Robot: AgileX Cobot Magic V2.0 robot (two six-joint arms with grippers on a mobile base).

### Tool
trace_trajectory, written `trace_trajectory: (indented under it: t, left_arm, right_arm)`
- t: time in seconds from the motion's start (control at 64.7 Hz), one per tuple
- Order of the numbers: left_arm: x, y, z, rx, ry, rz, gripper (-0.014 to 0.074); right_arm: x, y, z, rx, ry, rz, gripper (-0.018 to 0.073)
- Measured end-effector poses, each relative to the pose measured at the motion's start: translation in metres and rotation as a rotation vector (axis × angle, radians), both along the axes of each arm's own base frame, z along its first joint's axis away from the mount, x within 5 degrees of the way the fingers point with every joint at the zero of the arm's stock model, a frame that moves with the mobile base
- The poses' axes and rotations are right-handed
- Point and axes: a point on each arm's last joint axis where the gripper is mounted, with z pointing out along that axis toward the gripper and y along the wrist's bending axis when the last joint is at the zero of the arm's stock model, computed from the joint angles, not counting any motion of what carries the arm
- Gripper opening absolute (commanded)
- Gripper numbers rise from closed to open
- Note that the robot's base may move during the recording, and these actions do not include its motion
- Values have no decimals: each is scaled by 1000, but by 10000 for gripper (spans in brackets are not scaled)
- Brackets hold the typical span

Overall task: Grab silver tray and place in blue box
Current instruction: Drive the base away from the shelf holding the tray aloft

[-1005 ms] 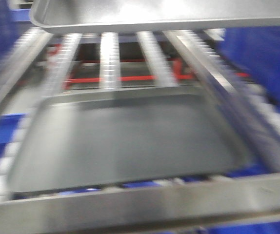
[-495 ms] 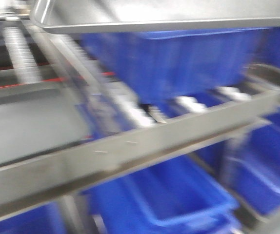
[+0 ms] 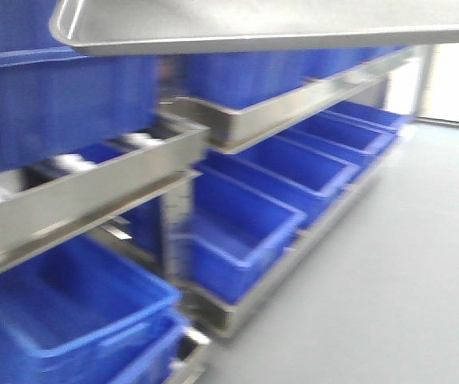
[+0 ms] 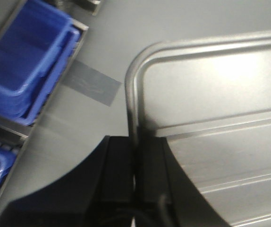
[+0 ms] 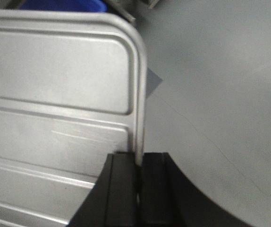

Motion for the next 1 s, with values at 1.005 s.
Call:
trace_trajectory:
  t: [1.005]
  left_arm:
    - [-1, 0, 0, -4, 6, -1, -98]
  right_arm:
    - [-1, -1, -1, -7, 17, -1, 57]
